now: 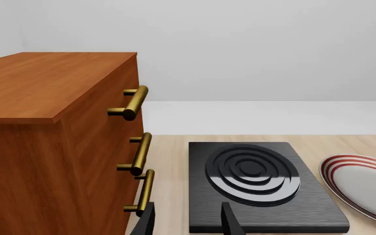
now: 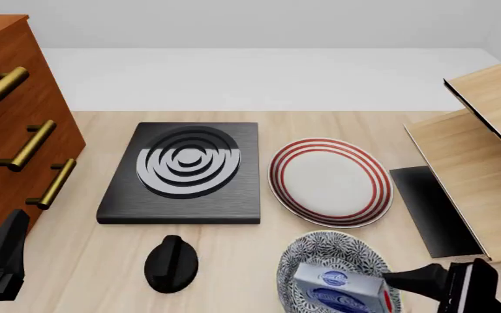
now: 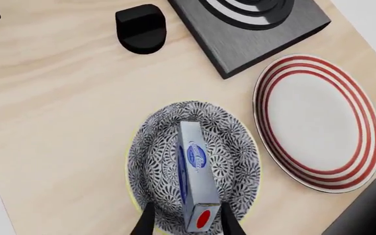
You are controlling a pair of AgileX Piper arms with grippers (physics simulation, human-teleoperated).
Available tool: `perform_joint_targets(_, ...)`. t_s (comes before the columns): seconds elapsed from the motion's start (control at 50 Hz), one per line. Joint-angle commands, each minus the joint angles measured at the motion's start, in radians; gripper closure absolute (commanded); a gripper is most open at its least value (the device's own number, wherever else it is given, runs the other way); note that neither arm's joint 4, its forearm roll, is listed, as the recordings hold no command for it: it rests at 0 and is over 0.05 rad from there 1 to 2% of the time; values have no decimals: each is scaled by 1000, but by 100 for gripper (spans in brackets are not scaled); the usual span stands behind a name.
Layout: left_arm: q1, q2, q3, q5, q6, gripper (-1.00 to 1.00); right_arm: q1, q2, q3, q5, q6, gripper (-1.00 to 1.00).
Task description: Pick up the cream cheese and put it in the bowl.
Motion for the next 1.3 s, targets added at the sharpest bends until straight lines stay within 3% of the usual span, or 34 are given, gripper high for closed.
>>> perform_joint_targets(0.02, 0, 0, 0, 0, 0, -100, 8, 5, -2, 0, 6, -100)
perform_joint_targets(0.28, 0, 0, 0, 0, 0, -100, 10, -17, -28, 40, 4, -100)
perform_joint_targets(0.86, 0, 0, 0, 0, 0, -100, -41, -217, -221, 307, -39, -100)
perform_joint_targets(1.3, 0, 0, 0, 0, 0, -100, -82, -425, -391, 482, 34, -100)
